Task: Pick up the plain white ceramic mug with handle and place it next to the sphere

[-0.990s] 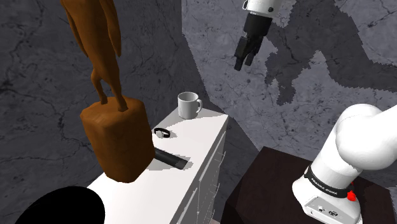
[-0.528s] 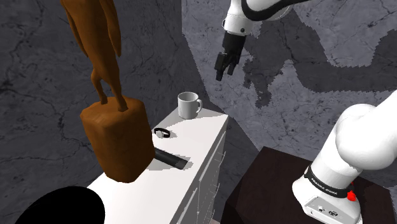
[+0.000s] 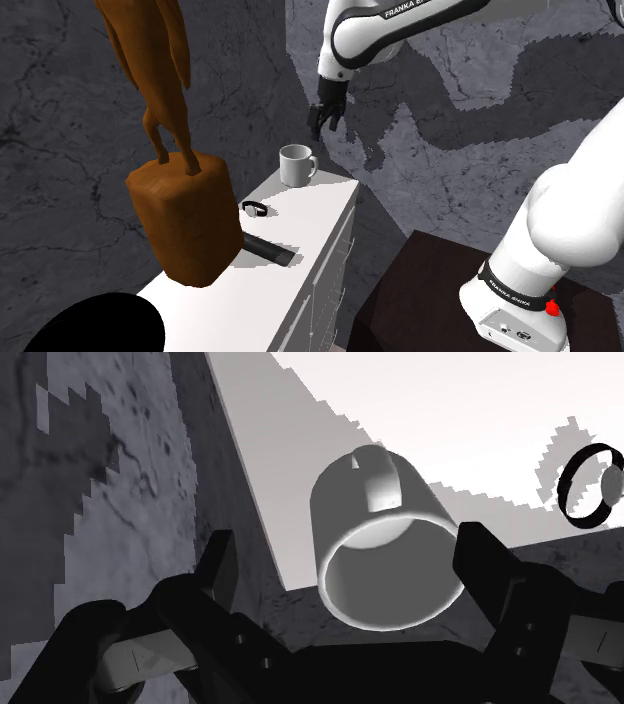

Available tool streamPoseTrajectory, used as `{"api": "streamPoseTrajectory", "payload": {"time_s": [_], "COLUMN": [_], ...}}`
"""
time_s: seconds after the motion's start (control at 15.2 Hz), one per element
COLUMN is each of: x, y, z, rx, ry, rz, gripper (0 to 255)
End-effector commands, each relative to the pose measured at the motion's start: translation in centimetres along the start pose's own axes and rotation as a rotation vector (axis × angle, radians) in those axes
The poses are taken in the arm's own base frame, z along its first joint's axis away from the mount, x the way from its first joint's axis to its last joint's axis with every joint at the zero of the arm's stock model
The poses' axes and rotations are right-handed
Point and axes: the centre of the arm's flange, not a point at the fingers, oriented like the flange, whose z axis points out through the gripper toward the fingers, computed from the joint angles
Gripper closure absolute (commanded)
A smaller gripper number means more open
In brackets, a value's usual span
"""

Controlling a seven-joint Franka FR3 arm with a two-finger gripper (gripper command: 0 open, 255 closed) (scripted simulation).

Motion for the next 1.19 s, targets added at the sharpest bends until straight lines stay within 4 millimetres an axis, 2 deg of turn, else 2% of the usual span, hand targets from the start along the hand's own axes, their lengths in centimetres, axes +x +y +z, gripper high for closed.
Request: {"api": "streamPoseTrajectory", "payload": {"time_s": [0.0, 0.33, 0.79, 1.12], "x": [1.7, 6.3, 6.3, 6.3], "y": [-0.1, 0.2, 0.3, 0.3], "z": [1.7, 6.1, 9.8, 10.1], "rx": [-0.004, -0.013, -0.013, -0.013], "ry": [-0.003, -0.011, -0.011, -0.011], "rz": [-0.004, -0.014, -0.014, -0.014], "gripper": [0, 0, 0, 0]}}
